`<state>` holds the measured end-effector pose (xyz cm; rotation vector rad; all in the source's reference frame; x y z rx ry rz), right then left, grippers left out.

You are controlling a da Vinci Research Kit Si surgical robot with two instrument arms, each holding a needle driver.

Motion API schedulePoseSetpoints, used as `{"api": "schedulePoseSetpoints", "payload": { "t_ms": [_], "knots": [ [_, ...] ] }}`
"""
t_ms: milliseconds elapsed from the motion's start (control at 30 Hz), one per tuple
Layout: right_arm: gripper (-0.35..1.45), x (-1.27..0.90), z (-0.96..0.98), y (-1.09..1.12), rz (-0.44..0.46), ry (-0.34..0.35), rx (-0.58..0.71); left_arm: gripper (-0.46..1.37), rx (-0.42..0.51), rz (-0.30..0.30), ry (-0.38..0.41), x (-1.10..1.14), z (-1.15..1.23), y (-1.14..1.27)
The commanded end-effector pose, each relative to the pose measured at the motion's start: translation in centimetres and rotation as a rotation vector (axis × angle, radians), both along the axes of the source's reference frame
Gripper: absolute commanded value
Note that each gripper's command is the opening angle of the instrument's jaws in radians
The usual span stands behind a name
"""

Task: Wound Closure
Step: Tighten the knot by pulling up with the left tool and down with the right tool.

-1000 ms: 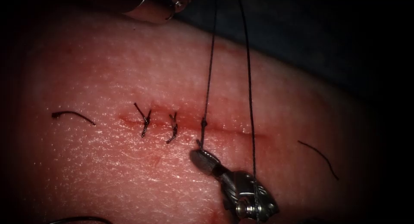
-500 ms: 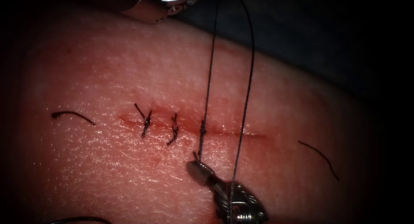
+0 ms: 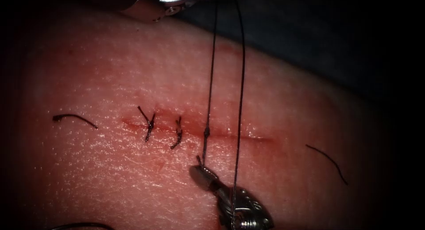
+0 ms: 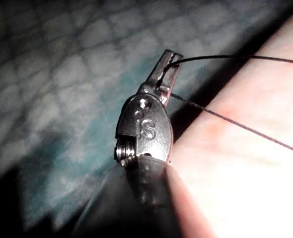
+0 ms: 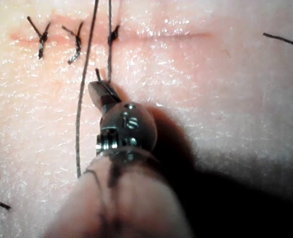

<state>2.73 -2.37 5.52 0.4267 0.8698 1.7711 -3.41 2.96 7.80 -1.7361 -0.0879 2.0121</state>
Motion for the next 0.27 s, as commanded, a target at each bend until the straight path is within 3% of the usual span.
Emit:
{"api": "schedulePoseSetpoints", "payload": {
  "t_ms": [33, 267],
  "knots": [
    [-0.35, 0.01, 0.01, 0.0, 0.002, -0.001, -0.002, -0.35, -0.005, 0.0, 0.007, -0.02, 0.0, -0.02],
    [-0.35, 0.03, -0.02, 0.01, 0.007, 0.003, 0.002, -0.35, -0.008, -0.001, 0.007, -0.02, -0.02, 0.0]
  ]
}}
